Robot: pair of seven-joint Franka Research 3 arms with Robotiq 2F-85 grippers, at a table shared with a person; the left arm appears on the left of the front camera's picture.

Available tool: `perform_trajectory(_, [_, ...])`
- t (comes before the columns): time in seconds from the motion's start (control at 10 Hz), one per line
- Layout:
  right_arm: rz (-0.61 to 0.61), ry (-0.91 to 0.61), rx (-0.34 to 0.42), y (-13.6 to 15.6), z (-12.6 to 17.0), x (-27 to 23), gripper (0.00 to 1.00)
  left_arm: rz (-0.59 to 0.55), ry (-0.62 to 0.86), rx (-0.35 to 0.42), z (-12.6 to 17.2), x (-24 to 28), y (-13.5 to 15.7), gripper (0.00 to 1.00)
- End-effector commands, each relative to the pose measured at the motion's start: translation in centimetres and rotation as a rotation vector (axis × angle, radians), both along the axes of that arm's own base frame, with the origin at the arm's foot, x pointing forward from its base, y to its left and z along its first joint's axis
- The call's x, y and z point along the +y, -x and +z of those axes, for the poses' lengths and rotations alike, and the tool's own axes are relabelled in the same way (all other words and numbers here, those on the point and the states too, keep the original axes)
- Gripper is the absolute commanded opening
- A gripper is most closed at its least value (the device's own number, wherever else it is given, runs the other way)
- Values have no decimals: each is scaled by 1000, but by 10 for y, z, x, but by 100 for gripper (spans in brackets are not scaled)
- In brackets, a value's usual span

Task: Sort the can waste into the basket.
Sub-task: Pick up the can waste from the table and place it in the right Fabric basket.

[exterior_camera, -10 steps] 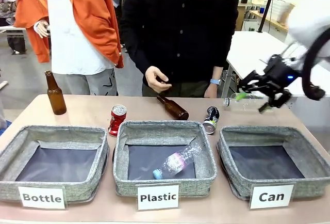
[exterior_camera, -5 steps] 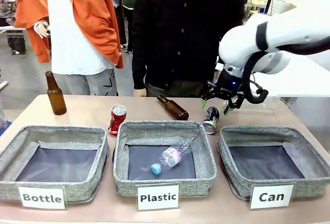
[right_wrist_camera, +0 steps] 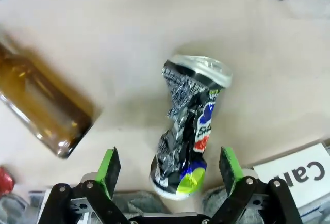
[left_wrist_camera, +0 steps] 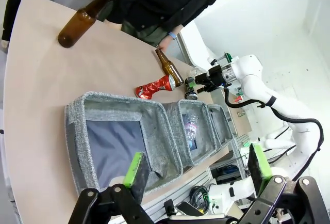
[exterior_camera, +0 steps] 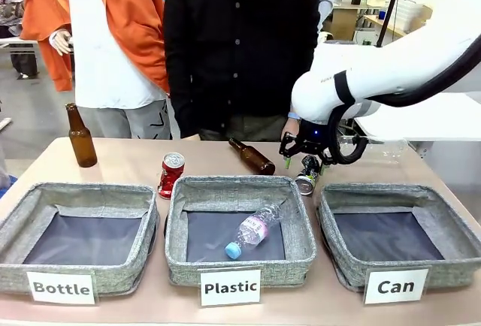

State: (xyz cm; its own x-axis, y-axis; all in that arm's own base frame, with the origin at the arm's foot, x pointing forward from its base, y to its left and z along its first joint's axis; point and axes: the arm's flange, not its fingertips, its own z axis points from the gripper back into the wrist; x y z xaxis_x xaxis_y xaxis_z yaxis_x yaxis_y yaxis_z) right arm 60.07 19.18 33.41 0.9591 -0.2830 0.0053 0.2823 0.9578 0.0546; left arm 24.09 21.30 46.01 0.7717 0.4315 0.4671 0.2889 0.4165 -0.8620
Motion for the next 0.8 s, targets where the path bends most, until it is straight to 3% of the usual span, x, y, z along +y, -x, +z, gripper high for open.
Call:
perform_trajectory(0.0, [-41,47,-25,-9,-8,3,100,-2,2,-30,2,0,-1,100])
perform_trajectory(0.6, [-67,60,-38,-13,-25,2,100,-2,2,-30,2,0,-1,100])
perform_trajectory(0.7, [-67,53,-36,-13,-25,3,81,-2,2,-30,2,0,-1,100])
